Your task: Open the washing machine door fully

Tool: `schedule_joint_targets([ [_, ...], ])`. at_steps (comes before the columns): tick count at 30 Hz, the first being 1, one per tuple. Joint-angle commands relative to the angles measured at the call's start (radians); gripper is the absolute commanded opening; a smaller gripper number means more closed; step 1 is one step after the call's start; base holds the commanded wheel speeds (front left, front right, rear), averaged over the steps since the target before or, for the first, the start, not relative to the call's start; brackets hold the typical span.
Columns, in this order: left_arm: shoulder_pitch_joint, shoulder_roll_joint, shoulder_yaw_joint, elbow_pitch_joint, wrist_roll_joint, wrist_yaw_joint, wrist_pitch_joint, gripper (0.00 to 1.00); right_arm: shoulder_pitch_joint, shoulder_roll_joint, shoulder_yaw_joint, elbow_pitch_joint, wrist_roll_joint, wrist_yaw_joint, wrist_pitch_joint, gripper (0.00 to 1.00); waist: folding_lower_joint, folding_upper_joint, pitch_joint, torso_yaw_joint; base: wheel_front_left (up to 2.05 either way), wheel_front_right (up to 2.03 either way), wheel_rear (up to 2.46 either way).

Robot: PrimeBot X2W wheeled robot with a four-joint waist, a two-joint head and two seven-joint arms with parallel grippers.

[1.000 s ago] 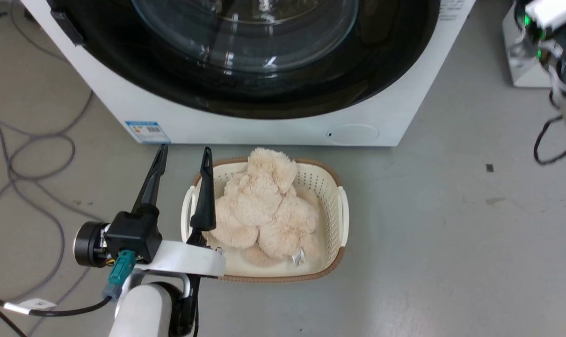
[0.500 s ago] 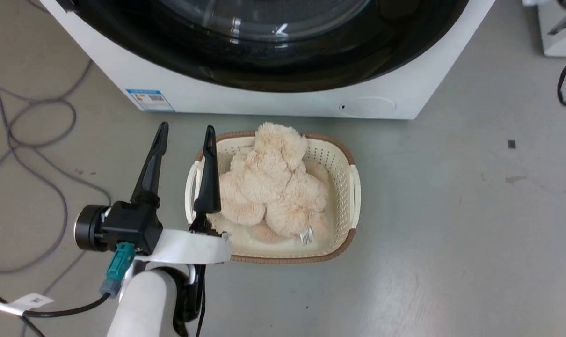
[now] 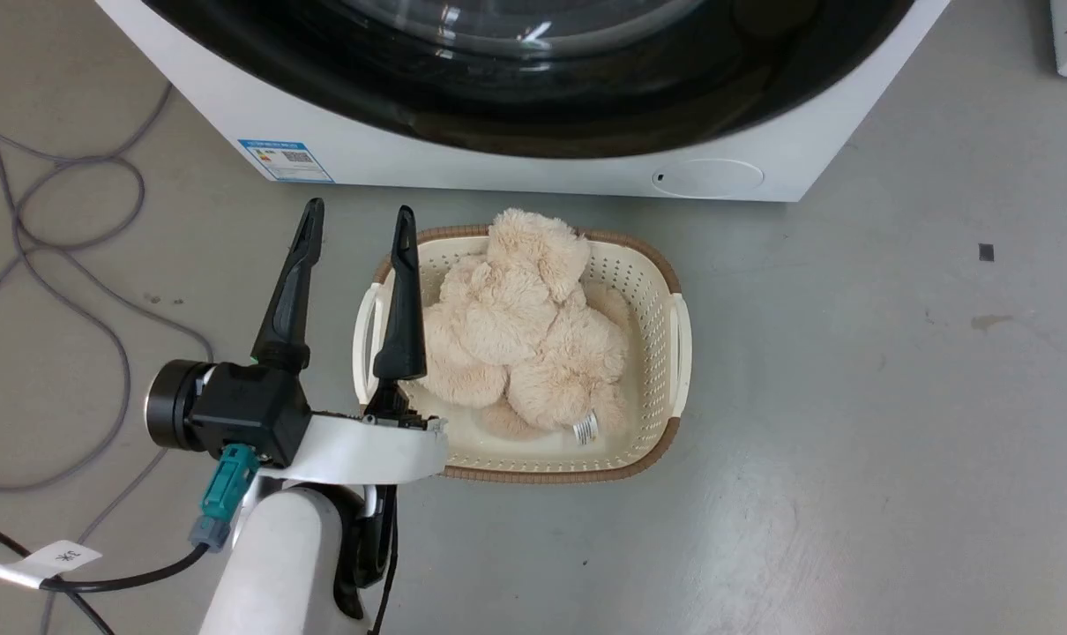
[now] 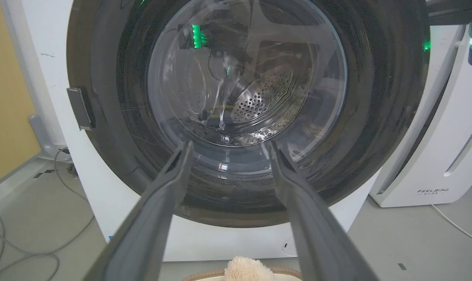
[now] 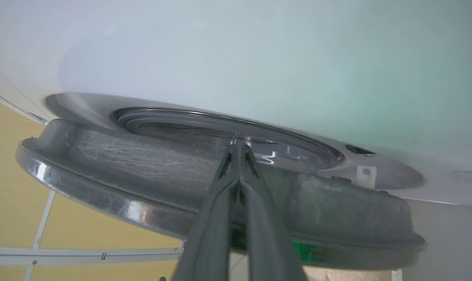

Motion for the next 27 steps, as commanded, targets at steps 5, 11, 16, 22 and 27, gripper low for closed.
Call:
schedule_joint_targets([
  [5,-0.007,0.001,0.003,0.001,-0.006,0.008,-0.006,1.00,0.049,-0.001,0.011,-0.038,0.021,0.001,0.093,0.00,-0.0001,0.0000,-0.010,0.001,0.00,0.00,0.00],
  [11,0.002,0.001,0.006,0.009,-0.005,0.009,-0.006,1.00,0.105,-0.009,0.011,-0.074,0.041,0.001,0.166,0.00,-0.0001,0.0000,-0.035,0.001,0.00,0.00,0.00],
  [16,0.022,0.001,0.015,0.025,0.001,0.008,-0.006,1.00,0.174,-0.010,0.012,-0.114,0.060,0.001,0.217,0.00,-0.0001,0.0000,-0.074,-0.003,0.00,0.00,0.00],
  [22,0.071,0.001,0.033,0.056,0.020,0.004,-0.006,1.00,0.286,0.000,0.011,-0.184,0.089,0.001,0.257,0.00,-0.0001,0.0000,-0.144,-0.008,0.00,0.00,0.00],
  [27,0.114,0.006,0.054,0.086,0.032,-0.007,-0.006,1.00,0.388,0.014,0.006,-0.256,0.116,0.001,0.272,0.00,-0.0001,0.0000,-0.200,-0.011,0.00,0.00,0.00],
])
